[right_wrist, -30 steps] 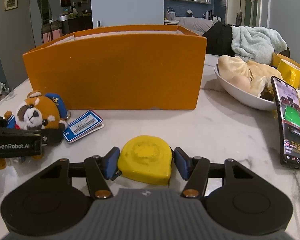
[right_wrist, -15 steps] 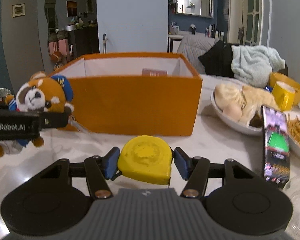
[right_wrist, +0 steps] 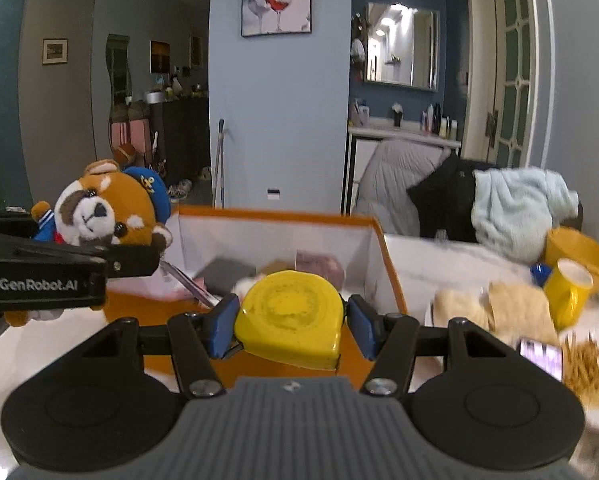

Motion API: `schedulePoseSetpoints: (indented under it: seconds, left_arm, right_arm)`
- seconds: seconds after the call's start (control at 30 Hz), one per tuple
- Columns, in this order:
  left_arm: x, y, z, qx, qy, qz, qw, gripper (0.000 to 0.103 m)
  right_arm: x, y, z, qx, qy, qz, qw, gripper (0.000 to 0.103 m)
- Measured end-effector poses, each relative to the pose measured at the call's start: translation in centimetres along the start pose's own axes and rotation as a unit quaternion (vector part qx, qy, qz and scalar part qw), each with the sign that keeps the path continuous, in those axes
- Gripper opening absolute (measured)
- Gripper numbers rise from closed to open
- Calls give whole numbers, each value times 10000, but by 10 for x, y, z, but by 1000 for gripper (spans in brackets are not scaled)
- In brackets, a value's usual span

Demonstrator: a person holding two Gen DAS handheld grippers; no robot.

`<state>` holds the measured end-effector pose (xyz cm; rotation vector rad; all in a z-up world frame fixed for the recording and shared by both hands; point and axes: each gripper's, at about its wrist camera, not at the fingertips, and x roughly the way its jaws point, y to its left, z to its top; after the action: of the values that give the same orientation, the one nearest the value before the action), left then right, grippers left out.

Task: Organize objects
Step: 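Lift the plush dog and tape measure with both tools over the orange box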

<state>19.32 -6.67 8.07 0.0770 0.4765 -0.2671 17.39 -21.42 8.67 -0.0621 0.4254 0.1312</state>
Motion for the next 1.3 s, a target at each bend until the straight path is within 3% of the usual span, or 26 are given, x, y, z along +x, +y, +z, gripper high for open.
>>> schedulePoseSetpoints:
  seconds: [0.3, 0.77, 1.3]
  left_arm:
    - [35, 16, 14, -9, 100, 244, 9997, 67]
    - [92, 37, 7, -92, 707, 539, 9960, 67]
    - [135, 32, 2, 116, 1156, 743, 9904, 67]
  right_arm:
    - [45, 10, 30, -256, -66, -37, 9996, 61]
    - [117, 16, 37, -581, 439, 11, 9973, 61]
    - [169, 17, 28, -688, 1100, 163, 9914, 61]
